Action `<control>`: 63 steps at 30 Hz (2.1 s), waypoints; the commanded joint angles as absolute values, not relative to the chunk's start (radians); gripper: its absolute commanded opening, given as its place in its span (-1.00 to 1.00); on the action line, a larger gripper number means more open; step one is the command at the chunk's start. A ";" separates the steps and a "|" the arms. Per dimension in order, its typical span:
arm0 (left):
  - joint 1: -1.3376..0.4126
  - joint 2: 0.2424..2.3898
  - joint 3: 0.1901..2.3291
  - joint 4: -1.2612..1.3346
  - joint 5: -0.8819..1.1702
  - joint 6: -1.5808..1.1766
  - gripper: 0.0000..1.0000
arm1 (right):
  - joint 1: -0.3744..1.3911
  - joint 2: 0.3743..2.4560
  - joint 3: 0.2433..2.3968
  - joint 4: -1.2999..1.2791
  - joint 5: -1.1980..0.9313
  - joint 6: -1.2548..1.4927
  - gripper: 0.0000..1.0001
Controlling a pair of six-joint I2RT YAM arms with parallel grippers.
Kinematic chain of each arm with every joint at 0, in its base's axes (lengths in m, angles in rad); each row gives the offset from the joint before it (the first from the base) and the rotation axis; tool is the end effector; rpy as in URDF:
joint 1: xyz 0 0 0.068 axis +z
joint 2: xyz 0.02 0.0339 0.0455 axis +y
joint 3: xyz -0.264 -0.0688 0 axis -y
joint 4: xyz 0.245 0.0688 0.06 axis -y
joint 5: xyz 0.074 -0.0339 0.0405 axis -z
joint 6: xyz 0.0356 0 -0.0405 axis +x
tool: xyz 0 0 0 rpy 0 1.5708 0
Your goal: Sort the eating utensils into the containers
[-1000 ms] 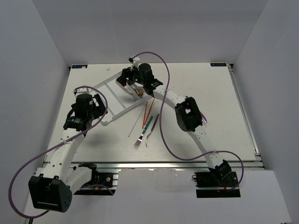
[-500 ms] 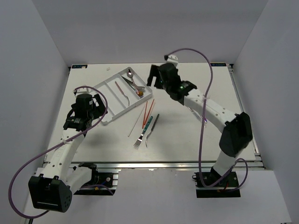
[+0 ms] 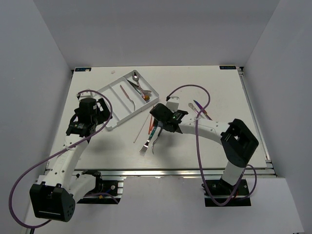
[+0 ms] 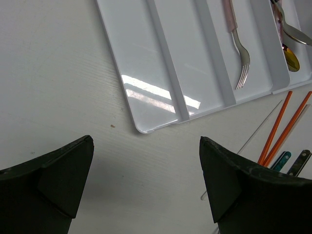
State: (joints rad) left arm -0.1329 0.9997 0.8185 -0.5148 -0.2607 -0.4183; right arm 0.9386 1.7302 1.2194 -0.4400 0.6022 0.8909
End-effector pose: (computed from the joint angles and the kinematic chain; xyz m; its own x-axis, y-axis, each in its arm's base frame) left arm 0.2116 -0.0190 0.2810 -0.5531 -0.3220 -0.7684 -0.3203 0.9336 -0.1607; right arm 0.2320 0.2825 0.2226 -0.6681 0.1724 -0.7238 0.0783 0.9837 0.1620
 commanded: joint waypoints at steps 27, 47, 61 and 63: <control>-0.149 0.988 0.831 -0.500 -0.232 -0.408 0.96 | 0.963 1.803 1.213 -0.433 0.713 1.125 -1.00; -0.150 1.026 0.834 -0.502 -0.236 -0.408 0.96 | 0.739 2.398 2.198 0.280 -0.169 0.144 -1.00; -0.153 0.997 0.833 -0.495 -0.213 -0.405 0.96 | 0.735 2.580 2.298 0.429 -0.160 0.057 -1.00; -0.153 0.994 0.833 -0.494 -0.212 -0.405 0.96 | 0.735 2.583 2.293 0.416 -0.167 0.038 -1.00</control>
